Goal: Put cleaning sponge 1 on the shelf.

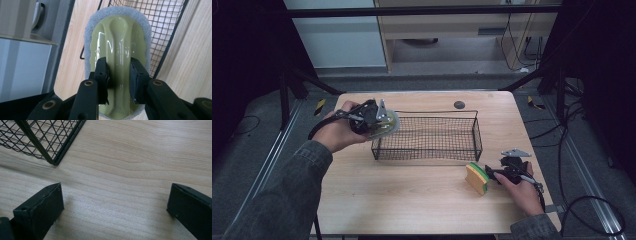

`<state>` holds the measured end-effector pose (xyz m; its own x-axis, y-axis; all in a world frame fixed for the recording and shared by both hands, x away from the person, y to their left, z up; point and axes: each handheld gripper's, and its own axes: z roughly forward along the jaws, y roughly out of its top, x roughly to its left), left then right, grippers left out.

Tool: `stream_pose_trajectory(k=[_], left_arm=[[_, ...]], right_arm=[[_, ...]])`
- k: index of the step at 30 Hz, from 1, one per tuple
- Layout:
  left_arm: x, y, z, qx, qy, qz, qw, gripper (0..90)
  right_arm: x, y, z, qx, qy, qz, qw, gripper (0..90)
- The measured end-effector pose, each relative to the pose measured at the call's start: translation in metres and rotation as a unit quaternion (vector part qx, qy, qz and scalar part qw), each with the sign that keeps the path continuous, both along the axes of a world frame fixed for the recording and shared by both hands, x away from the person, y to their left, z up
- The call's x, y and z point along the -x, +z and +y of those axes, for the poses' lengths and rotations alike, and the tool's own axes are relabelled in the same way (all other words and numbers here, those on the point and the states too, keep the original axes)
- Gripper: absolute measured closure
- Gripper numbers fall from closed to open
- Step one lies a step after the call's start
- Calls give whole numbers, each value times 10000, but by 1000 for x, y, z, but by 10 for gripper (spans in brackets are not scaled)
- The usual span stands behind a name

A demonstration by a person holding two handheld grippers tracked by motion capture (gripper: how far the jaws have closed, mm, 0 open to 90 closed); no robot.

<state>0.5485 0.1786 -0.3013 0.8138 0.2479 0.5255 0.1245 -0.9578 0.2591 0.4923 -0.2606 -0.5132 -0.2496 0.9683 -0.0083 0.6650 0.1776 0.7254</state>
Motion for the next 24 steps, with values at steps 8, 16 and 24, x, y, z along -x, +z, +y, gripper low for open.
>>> stream_pose_trajectory(k=[8,16,24], left_arm=[[-11,-5,-11,-132,-77,-102,9998,710],[-18,-3,-29,-142,-293,-161,9993,710],[-22,-3,-30,-221,-327,-230,9990,710]], right_arm=[[0,0,0,0,0,2,10000,7],[0,0,0,0,-1,3,10000,8],[0,0,0,-7,26,-3,10000,8]])
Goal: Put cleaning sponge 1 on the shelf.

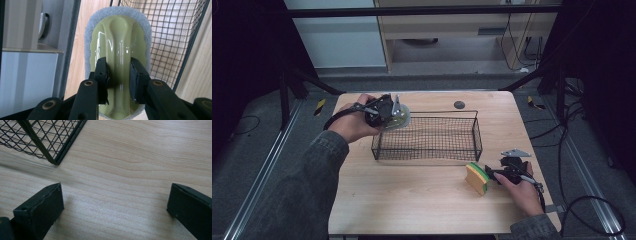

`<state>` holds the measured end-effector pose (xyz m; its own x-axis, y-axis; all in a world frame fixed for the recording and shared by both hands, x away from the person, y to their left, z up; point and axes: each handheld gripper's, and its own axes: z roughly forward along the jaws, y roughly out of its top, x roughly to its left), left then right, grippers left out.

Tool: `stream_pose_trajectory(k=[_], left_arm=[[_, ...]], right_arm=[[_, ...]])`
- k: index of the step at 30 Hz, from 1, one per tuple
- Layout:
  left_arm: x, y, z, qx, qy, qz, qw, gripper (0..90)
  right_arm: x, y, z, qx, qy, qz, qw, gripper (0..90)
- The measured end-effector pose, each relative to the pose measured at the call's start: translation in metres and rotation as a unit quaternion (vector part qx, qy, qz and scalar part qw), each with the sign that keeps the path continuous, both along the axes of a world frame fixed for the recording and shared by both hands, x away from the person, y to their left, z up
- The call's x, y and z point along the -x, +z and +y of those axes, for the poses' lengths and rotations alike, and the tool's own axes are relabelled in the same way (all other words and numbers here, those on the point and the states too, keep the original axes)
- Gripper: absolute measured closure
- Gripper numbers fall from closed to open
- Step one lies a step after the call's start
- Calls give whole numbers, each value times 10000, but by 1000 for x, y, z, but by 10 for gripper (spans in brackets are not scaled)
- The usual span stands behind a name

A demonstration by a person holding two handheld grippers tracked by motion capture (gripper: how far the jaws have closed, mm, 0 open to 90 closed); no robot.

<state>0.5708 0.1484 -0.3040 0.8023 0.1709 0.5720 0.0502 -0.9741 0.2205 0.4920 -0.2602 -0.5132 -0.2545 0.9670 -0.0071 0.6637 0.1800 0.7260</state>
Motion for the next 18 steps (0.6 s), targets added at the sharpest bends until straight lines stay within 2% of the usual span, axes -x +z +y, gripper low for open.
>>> stream_pose_trajectory(k=[8,12,14,15,18], left_arm=[[-5,-4,1,60,-102,-49,9999,710],[-8,-10,-1,-67,-116,-40,9999,710],[-9,-13,-2,-126,-137,-76,9998,710],[-10,-16,-3,-221,-206,-151,9994,710],[-11,-20,-3,-289,-212,-134,9993,710]], right_arm=[[0,0,0,-10,-10,-2,10000,7],[0,0,1,-7,-9,-3,10000,7],[0,0,1,-3,-6,0,10000,7],[-1,0,0,3,8,6,10000,7],[-1,0,1,3,13,1,10000,7]])
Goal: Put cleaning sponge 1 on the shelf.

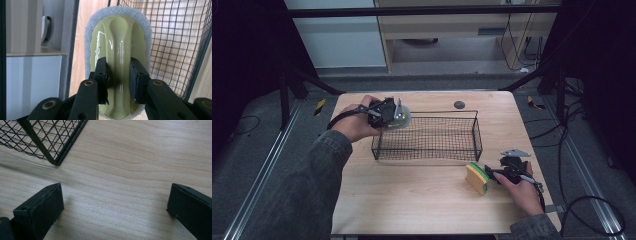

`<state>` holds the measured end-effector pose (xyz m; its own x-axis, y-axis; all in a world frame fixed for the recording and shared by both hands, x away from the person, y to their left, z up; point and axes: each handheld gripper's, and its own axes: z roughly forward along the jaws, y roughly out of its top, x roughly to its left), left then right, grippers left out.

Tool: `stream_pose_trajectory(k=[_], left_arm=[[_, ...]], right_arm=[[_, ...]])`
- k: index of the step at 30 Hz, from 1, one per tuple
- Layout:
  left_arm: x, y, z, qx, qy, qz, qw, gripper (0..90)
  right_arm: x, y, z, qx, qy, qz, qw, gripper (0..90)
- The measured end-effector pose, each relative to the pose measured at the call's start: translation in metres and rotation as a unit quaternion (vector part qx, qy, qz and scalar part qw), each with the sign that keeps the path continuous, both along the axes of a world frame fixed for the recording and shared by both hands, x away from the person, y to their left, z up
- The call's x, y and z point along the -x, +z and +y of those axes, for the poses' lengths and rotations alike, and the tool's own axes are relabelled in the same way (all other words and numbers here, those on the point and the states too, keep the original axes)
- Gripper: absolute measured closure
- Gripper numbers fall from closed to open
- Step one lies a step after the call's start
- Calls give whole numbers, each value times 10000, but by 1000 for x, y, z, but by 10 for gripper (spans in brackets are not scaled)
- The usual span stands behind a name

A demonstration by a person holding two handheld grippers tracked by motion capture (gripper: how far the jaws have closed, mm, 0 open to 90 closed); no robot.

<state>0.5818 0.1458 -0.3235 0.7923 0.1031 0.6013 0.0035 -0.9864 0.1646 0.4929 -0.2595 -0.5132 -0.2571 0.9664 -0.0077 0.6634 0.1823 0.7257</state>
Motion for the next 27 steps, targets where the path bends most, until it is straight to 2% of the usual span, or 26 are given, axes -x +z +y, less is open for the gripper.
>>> stream_pose_trajectory(k=[2,6,7,9,15,20,27], left_arm=[[-1,-1,1,26,36,38,10000,710],[-2,-2,2,100,-44,39,9999,710],[-3,0,4,216,-57,35,9997,710],[-6,-1,6,262,-44,30,9996,710],[-10,-11,6,114,-77,68,9999,710],[-8,-15,5,129,-116,67,9998,710],[-6,-24,3,173,-177,167,9996,710]], right_arm=[[0,0,0,-8,-3,-3,10000,7],[0,0,0,-3,1,1,10000,7],[0,0,0,-1,-1,-5,10000,7],[0,0,0,-7,2,1,10000,7],[-1,0,1,-19,9,3,10000,7],[-1,0,1,-19,4,13,10000,7],[-2,0,2,-3,14,16,10000,7]])
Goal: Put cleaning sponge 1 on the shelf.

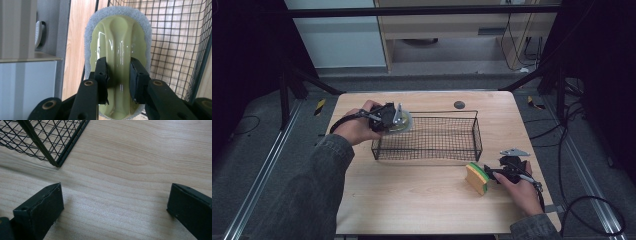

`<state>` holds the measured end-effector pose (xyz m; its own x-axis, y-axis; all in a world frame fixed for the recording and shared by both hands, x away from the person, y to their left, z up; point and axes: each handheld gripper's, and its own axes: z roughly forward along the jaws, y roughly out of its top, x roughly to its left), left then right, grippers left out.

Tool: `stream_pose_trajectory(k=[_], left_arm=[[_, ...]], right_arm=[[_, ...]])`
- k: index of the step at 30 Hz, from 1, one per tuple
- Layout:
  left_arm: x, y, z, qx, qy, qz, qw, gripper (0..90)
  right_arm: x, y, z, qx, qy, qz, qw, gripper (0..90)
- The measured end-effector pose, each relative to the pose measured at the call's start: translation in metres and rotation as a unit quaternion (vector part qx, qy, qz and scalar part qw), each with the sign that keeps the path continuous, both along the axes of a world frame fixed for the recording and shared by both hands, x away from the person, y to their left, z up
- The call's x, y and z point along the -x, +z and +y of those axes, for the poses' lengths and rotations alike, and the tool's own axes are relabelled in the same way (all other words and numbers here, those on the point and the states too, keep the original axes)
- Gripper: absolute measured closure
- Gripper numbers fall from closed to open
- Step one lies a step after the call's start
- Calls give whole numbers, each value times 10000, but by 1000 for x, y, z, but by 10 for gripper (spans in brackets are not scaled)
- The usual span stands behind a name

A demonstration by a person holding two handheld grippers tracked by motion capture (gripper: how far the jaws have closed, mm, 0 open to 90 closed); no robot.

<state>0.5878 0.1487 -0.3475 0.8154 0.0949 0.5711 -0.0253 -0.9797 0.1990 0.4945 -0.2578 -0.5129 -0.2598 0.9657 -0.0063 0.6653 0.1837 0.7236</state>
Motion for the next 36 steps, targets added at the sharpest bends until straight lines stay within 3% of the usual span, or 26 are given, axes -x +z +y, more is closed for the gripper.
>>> stream_pose_trajectory(k=[36], left_arm=[[-7,-32,-7,-66,-23,383,9992,709]], right_arm=[[-1,0,-1,-20,94,-4,10000,8]])
